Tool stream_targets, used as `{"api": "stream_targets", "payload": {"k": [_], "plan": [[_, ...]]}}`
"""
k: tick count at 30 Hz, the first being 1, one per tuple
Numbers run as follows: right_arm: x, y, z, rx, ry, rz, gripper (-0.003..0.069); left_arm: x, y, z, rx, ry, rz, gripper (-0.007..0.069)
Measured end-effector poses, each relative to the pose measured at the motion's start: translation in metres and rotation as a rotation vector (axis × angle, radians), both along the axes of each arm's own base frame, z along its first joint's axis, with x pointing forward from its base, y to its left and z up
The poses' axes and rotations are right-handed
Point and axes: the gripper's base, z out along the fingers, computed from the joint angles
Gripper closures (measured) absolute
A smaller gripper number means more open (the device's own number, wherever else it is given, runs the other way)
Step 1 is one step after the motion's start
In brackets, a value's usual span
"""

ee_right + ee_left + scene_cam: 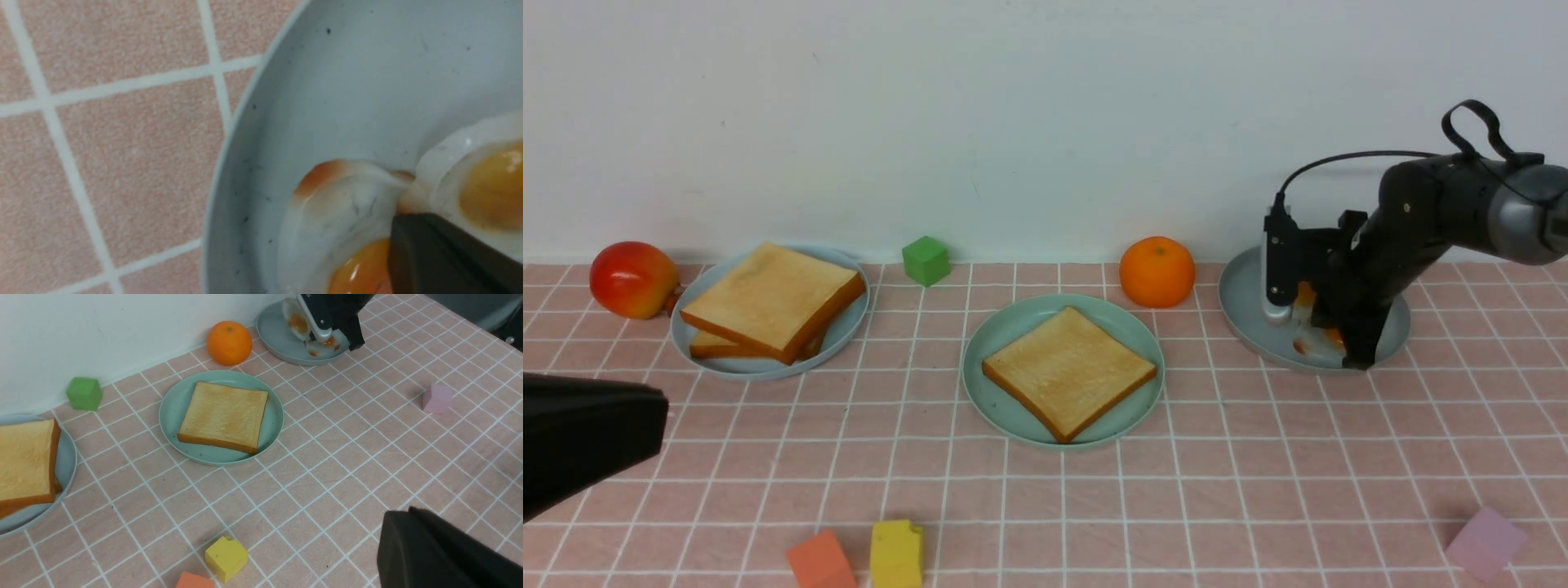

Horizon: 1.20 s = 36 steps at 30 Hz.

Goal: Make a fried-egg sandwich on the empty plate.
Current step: Use the right arm to grab a fried egg

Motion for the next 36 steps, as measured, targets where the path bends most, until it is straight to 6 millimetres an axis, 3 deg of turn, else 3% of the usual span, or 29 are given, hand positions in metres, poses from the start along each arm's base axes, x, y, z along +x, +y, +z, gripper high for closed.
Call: {"api": "stream_targets", "payload": {"k": [4,10,16,20,21,22,25,28,36], "plan": [[-0.011,-0.001,0.013,-0.004,0.065,-0.006,0.0664,0.000,0.000,0.000,-0.004,0.005,0.003,0.0638],[-0.015,0.001,0.036,0.034,0.029,-0.019,0.0662,0.000,0.000,-0.001,0.001,0.010,0.002,0.0638],[-0.009,0.006,0.040,0.124,-0.040,-0.057,0.0648,-0.001,0.002,-0.003,0.033,0.025,0.007,0.0638],[0.001,0.010,0.038,0.251,-0.123,-0.155,0.0579,-0.001,0.002,-0.004,0.043,0.026,0.010,0.0638],[0.005,0.012,0.036,0.342,-0.149,-0.251,0.0513,-0.001,0.002,-0.004,0.043,0.026,0.010,0.0638],[0.006,0.012,0.035,0.365,-0.147,-0.277,0.0505,-0.001,0.002,-0.004,0.043,0.026,0.010,0.0638],[0.014,0.015,0.036,0.570,-0.114,-0.534,0.0338,-0.001,0.002,-0.004,0.043,0.026,0.010,0.0638],[0.020,0.017,0.045,0.680,-0.033,-0.724,0.0253,0.000,0.002,-0.004,0.042,0.025,0.010,0.0638],[0.038,0.013,0.062,0.647,0.116,-1.000,0.0209,-0.001,0.002,-0.004,0.040,0.027,0.009,0.0638]]}}
